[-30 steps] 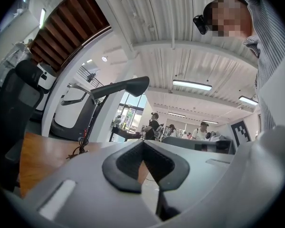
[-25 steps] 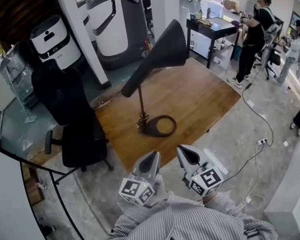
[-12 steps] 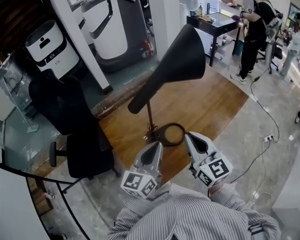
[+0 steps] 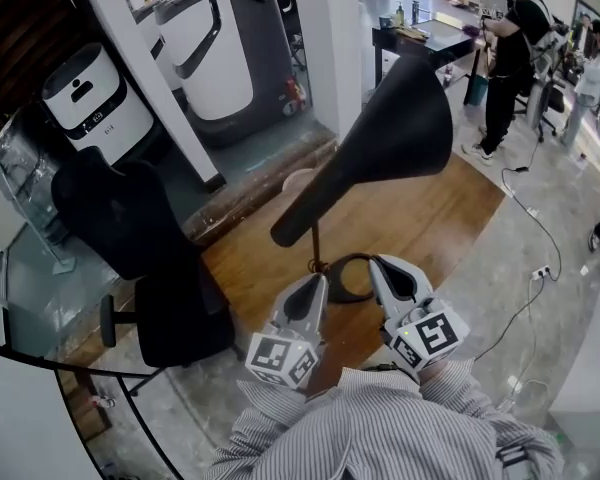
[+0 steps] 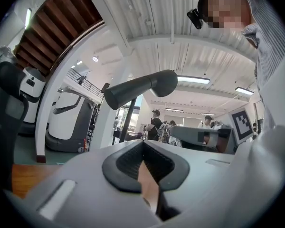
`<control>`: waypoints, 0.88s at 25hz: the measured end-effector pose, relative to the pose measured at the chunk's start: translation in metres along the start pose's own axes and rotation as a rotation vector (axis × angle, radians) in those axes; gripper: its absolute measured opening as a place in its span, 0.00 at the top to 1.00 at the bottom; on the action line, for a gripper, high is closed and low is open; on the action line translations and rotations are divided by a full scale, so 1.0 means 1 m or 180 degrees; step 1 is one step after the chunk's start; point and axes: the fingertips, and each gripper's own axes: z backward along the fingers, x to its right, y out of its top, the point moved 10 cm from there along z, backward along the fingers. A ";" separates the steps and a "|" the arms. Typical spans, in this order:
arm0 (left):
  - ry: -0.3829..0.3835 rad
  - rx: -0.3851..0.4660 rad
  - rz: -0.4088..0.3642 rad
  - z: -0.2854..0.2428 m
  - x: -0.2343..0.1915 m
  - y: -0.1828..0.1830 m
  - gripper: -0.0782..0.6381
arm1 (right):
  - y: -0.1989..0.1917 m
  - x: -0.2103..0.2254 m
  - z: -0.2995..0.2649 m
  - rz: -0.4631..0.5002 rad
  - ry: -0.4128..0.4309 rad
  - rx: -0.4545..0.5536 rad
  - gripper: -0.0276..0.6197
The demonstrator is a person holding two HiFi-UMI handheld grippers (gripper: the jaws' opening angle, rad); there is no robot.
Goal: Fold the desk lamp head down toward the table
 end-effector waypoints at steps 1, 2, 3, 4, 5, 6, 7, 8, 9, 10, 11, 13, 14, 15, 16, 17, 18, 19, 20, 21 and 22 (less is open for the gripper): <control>0.0025 0.0010 -0.0016 -0.003 -0.001 0.001 0.88 | 0.001 0.000 -0.002 0.0021 0.0022 -0.0006 0.96; 0.0048 0.0020 -0.0039 -0.007 -0.002 0.002 0.88 | 0.001 0.002 -0.003 0.0034 0.0037 -0.0003 0.96; 0.0075 0.0027 -0.0066 -0.010 -0.003 0.002 0.88 | 0.002 0.003 -0.004 0.0047 0.0048 0.0006 0.96; 0.0111 0.0028 -0.0096 -0.013 -0.005 0.003 0.88 | 0.003 0.004 -0.005 0.0065 0.0060 0.0015 0.96; 0.0158 0.0019 -0.0123 -0.015 -0.007 0.003 0.88 | 0.003 0.006 -0.006 0.0085 0.0078 0.0020 0.96; 0.0213 0.0006 -0.0145 -0.017 -0.009 0.002 0.88 | 0.004 0.007 -0.006 0.0105 0.0100 0.0022 0.96; 0.0270 -0.0004 -0.0161 -0.019 -0.011 0.002 0.88 | 0.006 0.009 -0.006 0.0122 0.0121 0.0024 0.96; 0.0321 -0.0006 -0.0174 -0.020 -0.012 0.003 0.88 | 0.008 0.011 -0.005 0.0140 0.0135 0.0026 0.96; 0.0364 -0.0002 -0.0190 -0.021 -0.013 0.004 0.88 | 0.011 0.014 -0.004 0.0164 0.0139 0.0029 0.96; 0.0400 0.0002 -0.0211 -0.023 -0.014 0.005 0.88 | 0.015 0.017 -0.003 0.0197 0.0138 0.0036 0.96; 0.0429 0.0000 -0.0234 -0.026 -0.015 0.005 0.88 | 0.018 0.020 -0.003 0.0237 0.0133 0.0049 0.96; 0.0456 -0.0030 -0.0271 -0.031 -0.017 0.003 0.88 | 0.025 0.026 -0.004 0.0304 0.0106 0.0102 0.95; 0.0458 -0.0053 -0.0281 -0.034 -0.017 0.001 0.88 | 0.030 0.029 -0.004 0.0328 0.0093 0.0143 0.95; 0.0456 -0.0078 -0.0290 -0.037 -0.016 -0.001 0.87 | 0.035 0.032 -0.004 0.0354 0.0091 0.0187 0.95; 0.0458 -0.0103 -0.0300 -0.039 -0.015 -0.002 0.86 | 0.040 0.036 -0.005 0.0388 0.0105 0.0229 0.95; 0.0464 -0.0117 -0.0316 -0.041 -0.015 -0.004 0.83 | 0.047 0.039 -0.005 0.0433 0.0128 0.0264 0.93; 0.0472 -0.0116 -0.0337 -0.042 -0.014 -0.004 0.81 | 0.053 0.043 -0.005 0.0493 0.0154 0.0294 0.93; 0.0478 -0.0108 -0.0360 -0.041 -0.014 -0.005 0.81 | 0.059 0.046 -0.006 0.0565 0.0177 0.0323 0.92; 0.0479 -0.0100 -0.0377 -0.041 -0.014 -0.005 0.81 | 0.066 0.049 -0.007 0.0643 0.0197 0.0353 0.90; 0.0480 -0.0097 -0.0386 -0.041 -0.014 -0.006 0.81 | 0.073 0.052 -0.008 0.0720 0.0213 0.0383 0.88; 0.0486 -0.0097 -0.0391 -0.041 -0.015 -0.005 0.81 | 0.081 0.055 -0.009 0.0794 0.0224 0.0412 0.86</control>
